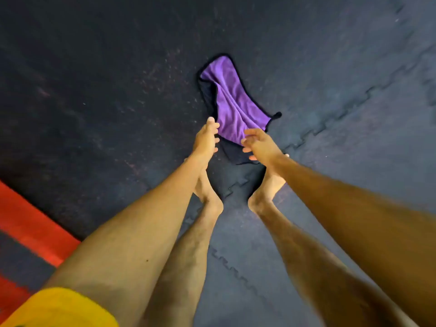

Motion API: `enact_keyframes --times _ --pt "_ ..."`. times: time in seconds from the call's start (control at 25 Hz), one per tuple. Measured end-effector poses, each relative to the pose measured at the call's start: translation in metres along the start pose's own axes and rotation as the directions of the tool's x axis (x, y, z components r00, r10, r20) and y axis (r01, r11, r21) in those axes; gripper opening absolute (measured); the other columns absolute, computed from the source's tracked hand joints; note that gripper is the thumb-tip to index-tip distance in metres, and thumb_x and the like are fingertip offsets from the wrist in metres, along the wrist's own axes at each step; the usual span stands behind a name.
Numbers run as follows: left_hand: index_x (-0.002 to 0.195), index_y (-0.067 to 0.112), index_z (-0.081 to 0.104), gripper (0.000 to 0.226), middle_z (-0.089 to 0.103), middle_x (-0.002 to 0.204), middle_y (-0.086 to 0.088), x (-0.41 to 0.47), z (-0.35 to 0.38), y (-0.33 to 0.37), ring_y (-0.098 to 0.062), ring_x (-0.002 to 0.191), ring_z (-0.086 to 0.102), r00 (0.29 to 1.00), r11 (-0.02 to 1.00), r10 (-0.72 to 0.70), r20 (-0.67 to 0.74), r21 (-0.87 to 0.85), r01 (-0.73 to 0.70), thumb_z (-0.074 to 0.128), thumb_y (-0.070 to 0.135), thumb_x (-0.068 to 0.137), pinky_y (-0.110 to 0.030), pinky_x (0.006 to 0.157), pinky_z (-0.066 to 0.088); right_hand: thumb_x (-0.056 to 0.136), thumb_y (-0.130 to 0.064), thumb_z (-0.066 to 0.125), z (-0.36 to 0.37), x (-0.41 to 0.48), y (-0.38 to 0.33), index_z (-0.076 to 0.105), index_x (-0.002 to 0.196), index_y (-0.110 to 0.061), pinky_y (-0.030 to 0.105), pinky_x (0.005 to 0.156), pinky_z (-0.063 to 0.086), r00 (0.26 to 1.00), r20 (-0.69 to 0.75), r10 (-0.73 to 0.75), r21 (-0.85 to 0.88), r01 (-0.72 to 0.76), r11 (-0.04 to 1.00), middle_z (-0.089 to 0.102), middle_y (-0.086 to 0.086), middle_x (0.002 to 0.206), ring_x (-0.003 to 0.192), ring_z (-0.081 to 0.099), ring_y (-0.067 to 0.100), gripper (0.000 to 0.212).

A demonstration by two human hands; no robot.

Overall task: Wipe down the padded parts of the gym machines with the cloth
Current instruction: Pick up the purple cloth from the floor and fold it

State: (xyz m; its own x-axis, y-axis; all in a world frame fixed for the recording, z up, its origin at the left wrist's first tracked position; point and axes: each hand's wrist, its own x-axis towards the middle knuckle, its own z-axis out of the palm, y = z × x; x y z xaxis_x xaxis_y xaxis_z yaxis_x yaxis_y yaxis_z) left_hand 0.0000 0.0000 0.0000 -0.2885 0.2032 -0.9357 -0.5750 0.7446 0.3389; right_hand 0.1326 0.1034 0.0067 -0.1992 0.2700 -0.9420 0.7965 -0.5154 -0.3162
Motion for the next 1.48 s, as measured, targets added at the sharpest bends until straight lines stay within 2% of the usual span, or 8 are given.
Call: enact_keyframes --times 0.24,0.48,0.64,0.8,1.0,1.08,1.36,1.48 --pt "0.14 0.012 0.05 0.05 0.054 0.133 -0.005 0.103 0.032 -0.044 -0.02 0.114 0.057 0.971 0.981 0.07 -0.229 0.193 -0.026 0.068 0.026 0.095 -0.031 0.096 0.046 0.084 -0.016 0.083 0.015 0.101 0.039 0.04 0.149 -0.009 0.042 0.104 0.05 0.995 0.008 -0.101 -0.224 0.1 0.969 0.045 0.003 0.14 0.128 0.048 0.017 0.078" --pt "0.1 0.001 0.066 0.019 0.064 0.108 -0.018 0.034 0.035 -0.011 -0.032 0.1 0.059 0.946 0.945 0.196 -0.257 0.307 -0.113 0.066 0.019 0.095 -0.033 0.088 0.042 0.095 -0.018 0.071 0.003 0.043 0.006 0.063 0.097 -0.015 0.045 0.096 0.055 0.99 -0.019 -0.14 -0.179 0.134 0.975 0.062 -0.002 0.081 0.085 0.062 0.019 0.009" --pt "0.077 0.015 0.044 0.028 0.043 0.073 0.004 -0.101 0.029 0.049 -0.02 0.074 0.041 0.95 0.939 0.276 -0.145 0.254 -0.234 0.066 0.007 0.093 -0.033 0.07 0.036 0.095 -0.018 0.067 -0.028 -0.078 -0.045 0.06 0.094 -0.017 0.054 0.092 0.055 0.987 -0.066 -0.149 -0.177 0.135 0.975 0.064 0.006 0.087 0.09 0.067 0.033 0.007" --pt "0.106 0.012 0.05 0.025 0.056 0.097 0.005 -0.248 0.026 0.121 -0.011 0.086 0.054 0.914 0.908 0.402 -0.052 0.154 -0.39 0.064 -0.002 0.09 -0.022 0.084 0.047 0.094 -0.031 0.071 -0.066 -0.216 -0.103 0.06 0.093 -0.017 0.046 0.093 0.054 0.98 -0.067 -0.189 -0.111 0.181 0.977 0.063 0.002 0.089 0.087 0.063 0.026 0.018" --pt "0.088 0.013 0.074 0.04 0.072 0.104 -0.013 -0.38 0.024 0.182 -0.033 0.1 0.069 0.903 0.92 0.39 0.18 -0.036 -0.39 0.035 0.001 0.085 -0.038 0.075 0.06 0.073 -0.047 0.091 -0.084 -0.375 -0.127 0.054 0.125 -0.019 0.033 0.092 0.054 0.941 -0.013 -0.339 -0.165 0.332 0.929 0.069 -0.009 0.115 0.103 0.066 0.008 0.069" --pt "0.093 0.01 0.073 0.049 0.07 0.112 -0.019 -0.42 0.023 0.192 -0.036 0.105 0.068 0.864 0.905 0.411 0.29 -0.016 -0.426 0.03 -0.013 0.086 -0.032 0.074 0.059 0.085 -0.04 0.081 -0.091 -0.427 -0.128 0.059 0.112 -0.016 0.038 0.082 0.054 0.891 -0.187 -0.414 -0.263 0.361 0.895 0.07 -0.003 0.101 0.092 0.065 0.017 0.042" --pt "0.105 0.03 0.07 0.052 0.062 0.11 0.0 -0.5 0.017 0.207 -0.003 0.095 0.061 0.559 0.502 0.572 0.6 0.283 -0.817 0.053 -0.013 0.081 -0.022 0.087 0.05 0.104 -0.02 0.056 -0.118 -0.576 -0.118 0.066 0.091 -0.024 0.03 0.065 0.039 0.687 -0.462 -0.56 -0.245 0.509 0.826 0.058 -0.007 0.072 0.066 0.048 0.009 0.017" --pt "0.099 0.028 0.068 0.033 0.053 0.111 0.006 -0.52 0.045 0.218 -0.014 0.107 0.056 0.402 0.201 0.494 0.771 0.349 -0.915 0.067 0.002 0.079 -0.027 0.099 0.044 0.104 -0.017 0.056 -0.144 -0.631 -0.094 0.069 0.095 -0.03 0.025 0.069 0.039 0.61 -0.526 -0.592 -0.246 0.557 0.793 0.057 -0.008 0.075 0.07 0.049 0.005 0.021"
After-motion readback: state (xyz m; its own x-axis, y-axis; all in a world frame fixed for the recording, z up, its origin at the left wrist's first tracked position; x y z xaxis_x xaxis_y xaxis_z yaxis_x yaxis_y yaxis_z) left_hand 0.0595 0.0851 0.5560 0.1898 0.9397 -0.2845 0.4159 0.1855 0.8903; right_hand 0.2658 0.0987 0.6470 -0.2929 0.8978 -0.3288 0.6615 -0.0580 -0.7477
